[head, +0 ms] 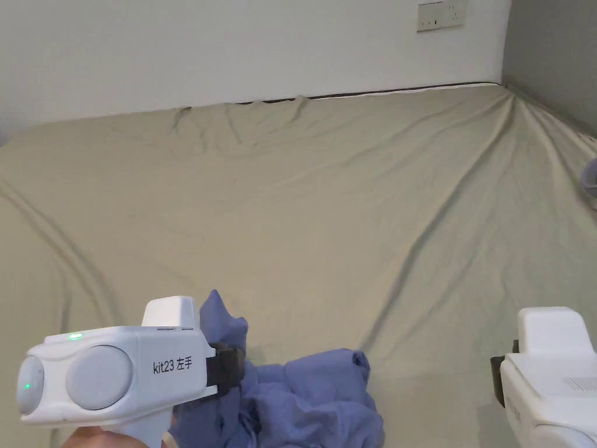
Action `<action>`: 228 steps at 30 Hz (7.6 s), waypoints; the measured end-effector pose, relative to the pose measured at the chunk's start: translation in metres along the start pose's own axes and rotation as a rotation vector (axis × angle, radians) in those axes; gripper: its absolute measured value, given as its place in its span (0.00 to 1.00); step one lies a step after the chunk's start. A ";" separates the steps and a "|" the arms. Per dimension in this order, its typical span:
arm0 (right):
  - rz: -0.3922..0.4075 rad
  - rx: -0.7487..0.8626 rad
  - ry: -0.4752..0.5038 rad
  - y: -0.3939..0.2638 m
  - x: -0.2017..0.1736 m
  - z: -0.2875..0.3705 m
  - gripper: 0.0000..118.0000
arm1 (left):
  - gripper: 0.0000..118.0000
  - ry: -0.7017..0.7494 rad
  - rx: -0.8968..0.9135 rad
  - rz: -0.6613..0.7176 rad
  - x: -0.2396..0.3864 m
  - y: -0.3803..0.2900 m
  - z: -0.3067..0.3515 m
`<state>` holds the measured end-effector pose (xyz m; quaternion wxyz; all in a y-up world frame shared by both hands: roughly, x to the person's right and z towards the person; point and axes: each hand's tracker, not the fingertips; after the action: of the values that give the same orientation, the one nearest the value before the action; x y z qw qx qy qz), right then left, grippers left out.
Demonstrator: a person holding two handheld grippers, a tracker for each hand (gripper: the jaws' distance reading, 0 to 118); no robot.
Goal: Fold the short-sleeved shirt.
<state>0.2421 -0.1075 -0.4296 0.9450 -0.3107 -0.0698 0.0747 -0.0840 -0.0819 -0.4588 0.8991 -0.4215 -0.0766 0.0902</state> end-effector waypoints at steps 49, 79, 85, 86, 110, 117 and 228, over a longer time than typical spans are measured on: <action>-0.012 -0.018 0.143 -0.008 0.010 0.017 0.00 | 0.03 -0.177 0.000 -0.081 0.066 -0.026 -0.037; -0.496 -0.335 0.947 -0.064 -0.067 -0.104 0.00 | 0.17 -0.009 -0.001 0.102 -0.042 -0.035 0.002; -0.421 -0.318 0.965 -0.054 -0.067 -0.104 0.00 | 0.97 -0.181 -0.065 0.214 -0.039 -0.022 -0.041; -0.429 -0.321 0.964 -0.054 -0.067 -0.104 0.00 | 0.97 -0.229 -0.098 0.211 -0.038 -0.021 -0.048; -0.320 -0.142 0.756 -0.011 -0.018 -0.050 0.00 | 0.43 0.155 -0.251 0.003 -0.194 0.053 0.017; -0.301 -0.175 0.711 -0.005 -0.043 -0.045 0.00 | 0.42 0.433 -0.329 0.166 -0.328 0.043 0.039; -0.187 0.618 0.159 0.045 0.003 0.195 1.00 | 1.00 0.238 0.702 -0.191 0.070 -0.044 0.233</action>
<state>0.2057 0.0416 -0.3009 0.9998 -0.0064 0.0018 -0.0192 -0.0612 0.0800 -0.2728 0.9957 -0.0862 0.0253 -0.0227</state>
